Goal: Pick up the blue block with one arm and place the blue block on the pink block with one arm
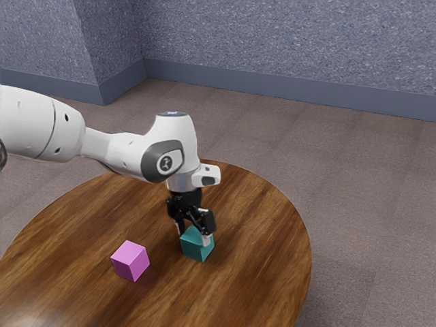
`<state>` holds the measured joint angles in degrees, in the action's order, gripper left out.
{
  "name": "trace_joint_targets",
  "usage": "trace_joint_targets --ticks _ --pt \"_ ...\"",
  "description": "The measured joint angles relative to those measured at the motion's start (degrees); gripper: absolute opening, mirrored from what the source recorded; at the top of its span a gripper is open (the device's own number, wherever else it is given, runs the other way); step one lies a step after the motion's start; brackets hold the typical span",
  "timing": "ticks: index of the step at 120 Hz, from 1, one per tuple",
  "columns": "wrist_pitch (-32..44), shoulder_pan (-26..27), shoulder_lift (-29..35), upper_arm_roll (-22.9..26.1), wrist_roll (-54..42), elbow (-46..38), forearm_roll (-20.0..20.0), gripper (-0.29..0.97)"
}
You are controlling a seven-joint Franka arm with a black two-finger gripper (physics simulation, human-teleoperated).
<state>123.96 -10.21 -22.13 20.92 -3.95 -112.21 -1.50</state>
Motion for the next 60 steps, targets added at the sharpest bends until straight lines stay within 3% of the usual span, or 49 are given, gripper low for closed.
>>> trace_joint_targets --ticks 60 --pt "0.0 0.5 -3.0 0.0 2.4 0.8 2.8 0.68"
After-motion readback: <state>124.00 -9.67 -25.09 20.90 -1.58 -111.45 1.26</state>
